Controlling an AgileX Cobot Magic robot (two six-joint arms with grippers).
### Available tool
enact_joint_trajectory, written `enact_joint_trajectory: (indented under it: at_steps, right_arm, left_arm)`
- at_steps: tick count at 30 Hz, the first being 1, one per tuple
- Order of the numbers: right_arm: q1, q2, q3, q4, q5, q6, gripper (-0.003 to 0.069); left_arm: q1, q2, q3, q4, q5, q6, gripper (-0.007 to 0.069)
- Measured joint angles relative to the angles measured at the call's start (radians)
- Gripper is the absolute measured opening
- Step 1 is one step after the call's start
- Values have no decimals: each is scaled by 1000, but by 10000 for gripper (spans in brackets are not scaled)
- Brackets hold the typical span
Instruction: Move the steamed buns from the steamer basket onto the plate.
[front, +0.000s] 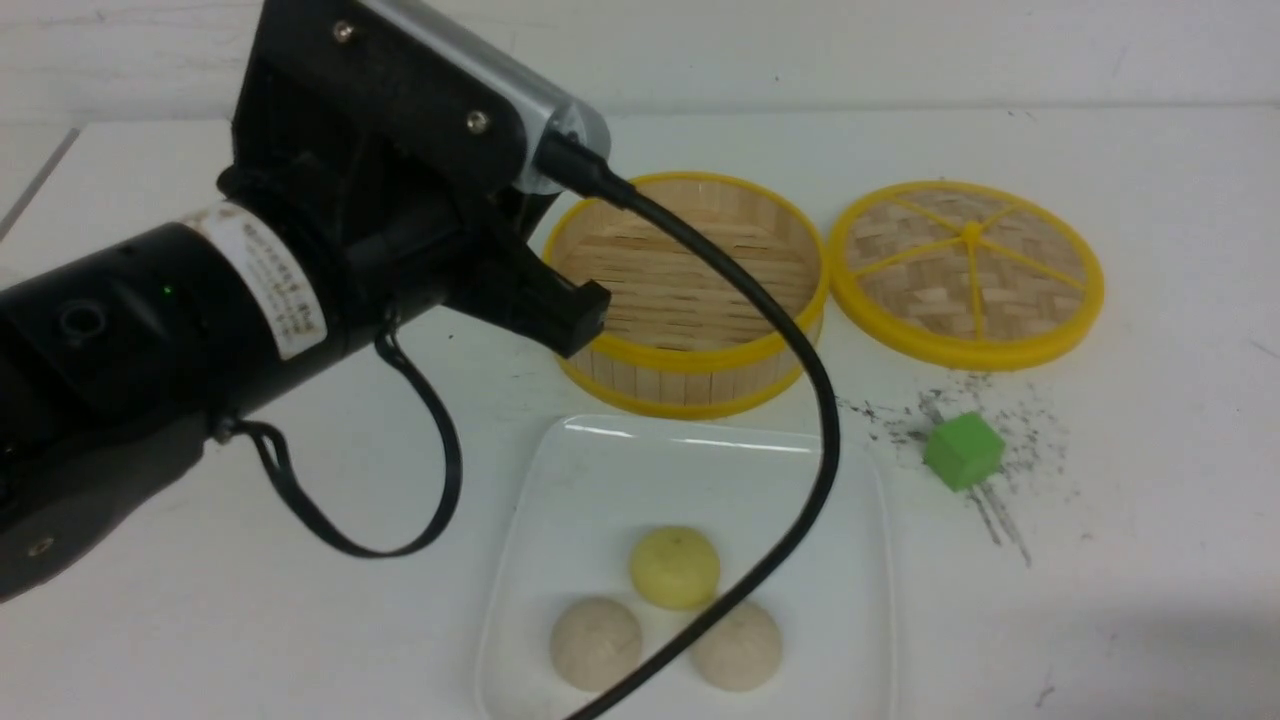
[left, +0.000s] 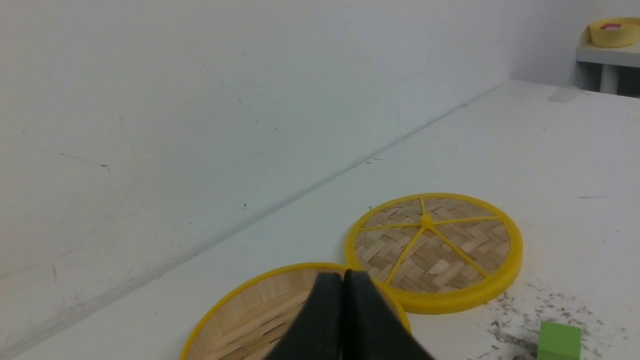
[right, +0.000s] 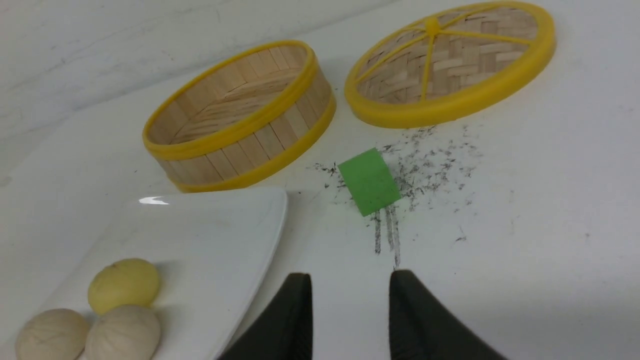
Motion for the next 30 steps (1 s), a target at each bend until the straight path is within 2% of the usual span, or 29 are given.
enact_joint_trajectory:
  at_steps: [5,12,17,21,23,27,30]
  right_arm:
    - [0,0,0,0,0,0,240]
    - [0,0,0,0,0,0,240]
    - [0,0,0,0,-1,0,240]
    - [0,0,0,0,-1,0,240]
    - [0,0,0,-2,-1,0,240]
    - [0,0,0,-2,-1,0,240]
    - [0,0,0,-2,-1,0,240]
  left_arm:
    - [0,0,0,0,45,0,24]
    - [0,0,0,-2,185,0,34]
    - [0,0,0,-46,250,-82,36]
    - [0,0,0,-66,303,-194,39]
    - [0,-14,0,-68,369,-226,43]
    - [0,-69,0,-65,514,-242,47]
    - [4,-122,5,-16,585,-245,50]
